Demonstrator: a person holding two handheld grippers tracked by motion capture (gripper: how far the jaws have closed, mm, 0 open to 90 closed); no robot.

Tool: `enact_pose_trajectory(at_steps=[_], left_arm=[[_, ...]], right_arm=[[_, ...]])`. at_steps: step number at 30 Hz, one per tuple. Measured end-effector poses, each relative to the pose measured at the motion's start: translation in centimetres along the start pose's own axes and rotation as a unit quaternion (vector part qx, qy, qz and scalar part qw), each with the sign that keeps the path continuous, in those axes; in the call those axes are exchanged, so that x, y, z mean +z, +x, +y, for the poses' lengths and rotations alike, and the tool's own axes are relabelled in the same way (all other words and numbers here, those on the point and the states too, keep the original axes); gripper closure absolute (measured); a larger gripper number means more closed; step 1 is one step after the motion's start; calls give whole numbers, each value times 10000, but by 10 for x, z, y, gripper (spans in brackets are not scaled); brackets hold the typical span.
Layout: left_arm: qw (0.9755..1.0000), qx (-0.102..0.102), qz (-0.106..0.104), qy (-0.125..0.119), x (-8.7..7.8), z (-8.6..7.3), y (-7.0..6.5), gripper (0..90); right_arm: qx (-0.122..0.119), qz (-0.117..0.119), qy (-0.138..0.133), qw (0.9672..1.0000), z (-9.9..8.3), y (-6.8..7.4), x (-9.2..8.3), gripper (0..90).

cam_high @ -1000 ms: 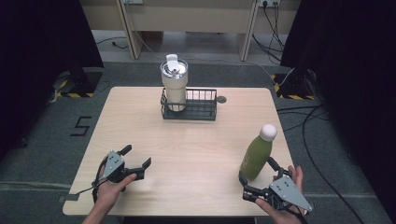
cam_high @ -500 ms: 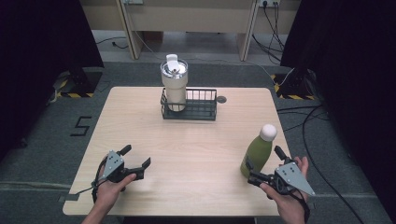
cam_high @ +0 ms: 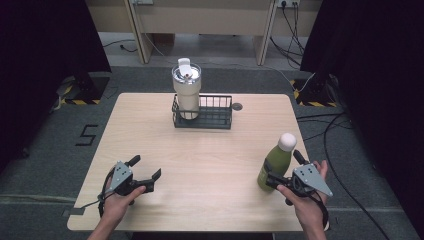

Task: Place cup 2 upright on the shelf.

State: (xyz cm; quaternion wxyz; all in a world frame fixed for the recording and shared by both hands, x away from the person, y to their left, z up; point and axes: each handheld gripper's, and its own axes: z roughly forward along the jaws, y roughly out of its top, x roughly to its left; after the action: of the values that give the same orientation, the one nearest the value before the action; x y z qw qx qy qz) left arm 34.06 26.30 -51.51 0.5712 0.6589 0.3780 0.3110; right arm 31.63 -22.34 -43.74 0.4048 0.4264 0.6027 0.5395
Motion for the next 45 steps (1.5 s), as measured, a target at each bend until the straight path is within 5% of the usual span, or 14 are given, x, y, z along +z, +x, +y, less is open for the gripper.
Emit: enact_pose_trajectory(at_steps=[19,42,45], left_arm=[[10000,-5,-17,11,0,-1,0,42],[10000,-9,11,-18,-1,0,1,61],[10000,-9,5,-18,0,0,1,65]], right_arm=[[-16,20,379,9993,-15,-1,22,203],[-97,43,428,9990,-13,-1,21,223],[-249,-2,439,9987,-10,-1,22,224]])
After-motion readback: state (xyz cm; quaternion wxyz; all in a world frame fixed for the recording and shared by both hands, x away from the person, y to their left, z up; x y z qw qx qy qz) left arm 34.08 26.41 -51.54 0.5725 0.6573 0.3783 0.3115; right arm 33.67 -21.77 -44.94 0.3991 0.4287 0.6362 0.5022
